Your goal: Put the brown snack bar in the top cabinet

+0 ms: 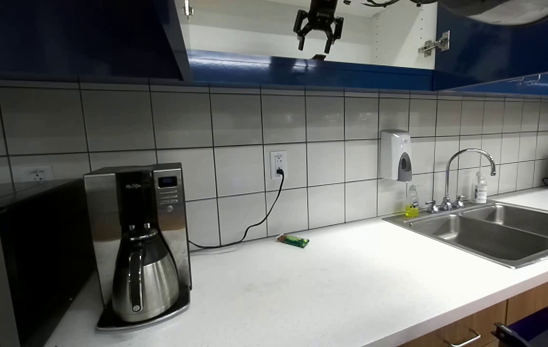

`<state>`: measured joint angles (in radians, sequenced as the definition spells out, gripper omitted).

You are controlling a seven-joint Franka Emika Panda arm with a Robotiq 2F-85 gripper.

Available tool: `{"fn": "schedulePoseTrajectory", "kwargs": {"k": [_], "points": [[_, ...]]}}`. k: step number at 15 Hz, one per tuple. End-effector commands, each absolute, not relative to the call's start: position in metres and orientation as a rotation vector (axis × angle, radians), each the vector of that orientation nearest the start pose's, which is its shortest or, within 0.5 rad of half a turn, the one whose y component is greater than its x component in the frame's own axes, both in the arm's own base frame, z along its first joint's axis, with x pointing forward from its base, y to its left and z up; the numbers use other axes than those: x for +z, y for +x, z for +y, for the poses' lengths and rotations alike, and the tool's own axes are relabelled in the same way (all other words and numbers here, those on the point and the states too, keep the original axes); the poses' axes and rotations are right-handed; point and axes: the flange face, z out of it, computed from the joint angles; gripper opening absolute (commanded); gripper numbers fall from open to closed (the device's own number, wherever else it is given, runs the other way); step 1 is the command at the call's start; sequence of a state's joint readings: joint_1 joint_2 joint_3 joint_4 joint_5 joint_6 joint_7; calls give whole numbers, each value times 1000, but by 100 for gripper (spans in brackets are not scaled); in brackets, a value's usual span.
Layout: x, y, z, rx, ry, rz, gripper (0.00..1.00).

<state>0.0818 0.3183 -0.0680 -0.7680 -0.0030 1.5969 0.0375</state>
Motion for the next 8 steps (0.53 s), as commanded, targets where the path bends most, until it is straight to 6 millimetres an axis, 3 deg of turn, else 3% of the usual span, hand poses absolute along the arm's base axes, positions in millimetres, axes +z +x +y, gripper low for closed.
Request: {"fn": "schedulePoseTrajectory", "kwargs": {"k": [1,8], "points": [[826,586,20,-799,-3030,27,100],[851,549,19,-830,-3005,18,100]]}}
